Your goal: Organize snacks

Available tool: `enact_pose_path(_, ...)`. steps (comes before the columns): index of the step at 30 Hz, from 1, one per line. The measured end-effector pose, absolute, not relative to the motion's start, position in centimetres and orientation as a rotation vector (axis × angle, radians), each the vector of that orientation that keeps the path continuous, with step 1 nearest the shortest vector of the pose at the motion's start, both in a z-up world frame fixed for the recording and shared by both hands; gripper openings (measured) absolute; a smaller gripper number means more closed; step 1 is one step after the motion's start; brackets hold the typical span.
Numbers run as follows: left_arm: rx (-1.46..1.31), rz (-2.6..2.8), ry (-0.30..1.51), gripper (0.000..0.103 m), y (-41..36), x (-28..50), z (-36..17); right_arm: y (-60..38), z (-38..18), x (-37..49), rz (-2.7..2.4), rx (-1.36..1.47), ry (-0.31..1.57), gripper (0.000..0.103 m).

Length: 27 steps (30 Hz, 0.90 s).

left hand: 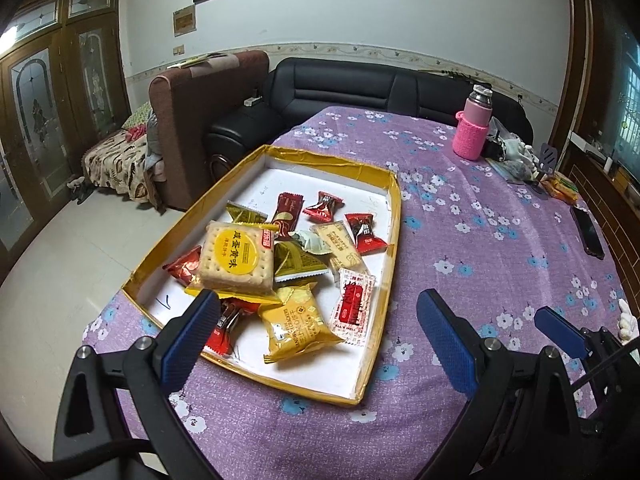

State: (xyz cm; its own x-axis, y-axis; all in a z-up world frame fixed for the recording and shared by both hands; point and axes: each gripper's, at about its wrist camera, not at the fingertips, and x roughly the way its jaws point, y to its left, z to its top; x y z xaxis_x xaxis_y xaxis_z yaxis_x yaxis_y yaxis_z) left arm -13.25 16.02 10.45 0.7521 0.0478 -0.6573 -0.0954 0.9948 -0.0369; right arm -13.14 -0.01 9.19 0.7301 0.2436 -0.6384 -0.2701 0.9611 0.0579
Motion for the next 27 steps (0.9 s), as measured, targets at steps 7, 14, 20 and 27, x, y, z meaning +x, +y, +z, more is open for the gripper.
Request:
enact_pose_path(7, -0.074, 0.076, 0.736, 0.099, 16.2, -12.7, 9.9, 0.2, 8.5, -12.7, 0.283, -0.033, 0.717, 0.069)
enact_pose_path(14, -0.082, 0.076, 0.748, 0.099, 16.6, -12.4, 9.6, 0.7, 8.1, -12.5, 0.294, -0.042, 0.725, 0.069)
enact_pose_path(20, -0.086, 0.073, 0.754, 0.099, 16.6, -12.2, 9.5, 0.9, 7.9, -12.4, 0.295, -0.038, 0.729, 0.07)
enact_pose_path(27, -0.096, 0.082, 0.737, 0.099, 16.7, -12.1, 9.6, 0.8, 7.7, -12.2, 0.294, -0.033, 0.734, 0.07)
